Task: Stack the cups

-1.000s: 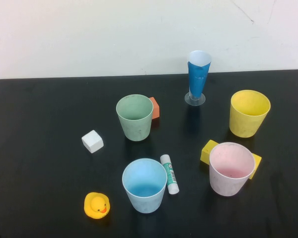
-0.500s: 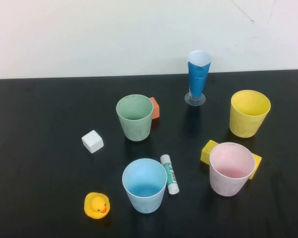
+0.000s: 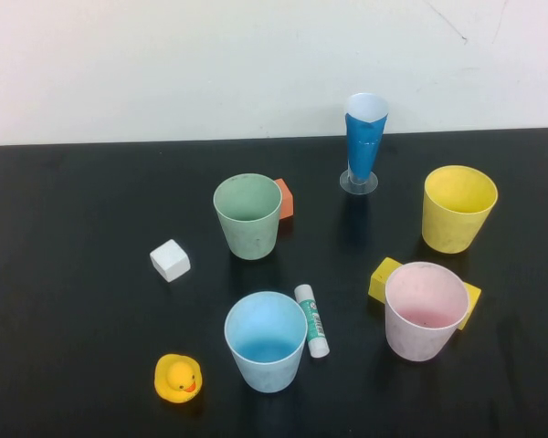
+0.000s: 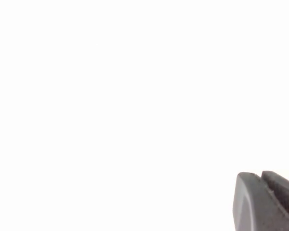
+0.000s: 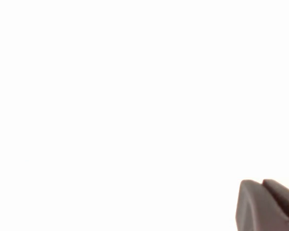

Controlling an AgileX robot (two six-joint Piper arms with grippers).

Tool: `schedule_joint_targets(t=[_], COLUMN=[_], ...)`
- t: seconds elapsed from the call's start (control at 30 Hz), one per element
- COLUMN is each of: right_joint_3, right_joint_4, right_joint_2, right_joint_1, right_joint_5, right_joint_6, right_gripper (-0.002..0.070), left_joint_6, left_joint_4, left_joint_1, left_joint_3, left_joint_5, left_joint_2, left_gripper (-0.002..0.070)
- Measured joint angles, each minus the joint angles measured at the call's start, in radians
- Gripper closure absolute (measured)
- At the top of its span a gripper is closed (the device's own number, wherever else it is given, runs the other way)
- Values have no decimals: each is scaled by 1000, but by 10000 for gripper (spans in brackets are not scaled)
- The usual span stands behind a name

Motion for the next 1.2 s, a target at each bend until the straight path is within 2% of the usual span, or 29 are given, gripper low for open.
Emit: schedule_joint_targets(t=[0.1,0.2,0.33,0.43,0.53,0.67,0.8,0.93,1.03,1.2], right_joint_3=[-2,-63,-234,-349,-441,-479,-479,-479,-479,-479], right_joint_4=[6,8,-19,-61,-70,-53,29,93,103,127], right_joint_2=[0,0,0,36,136,291,446,577,652,733], right_joint_1=[0,0,0,0,0,0,0,0,0,0], right_joint_5=[-8,76,343,561,737,880,984,1067,1085,1089], right_joint_6=[-9,-19,-106,-206,-293,-322,-328,-332,-356,-400], right_gripper=[679,679,679,679,679,679,679,679,679,679], left_joint_6=[-19,-27,45,111,133,140,140,183,285,400], left_joint_4=[-87,-193,-248,-252,-252,-256,-346,-453,-528,-645], left_joint_1=[0,0,0,0,0,0,0,0,0,0], left_joint_3=[-8,-88,-266,-385,-487,-591,-652,-663,-703,-874], left_joint_5=[7,143,422,559,663,886,1061,1094,1129,1198], left_joint_2=[0,0,7,67,174,380,604,811,958,1202], left_gripper=[677,677,677,677,677,677,677,677,677,653])
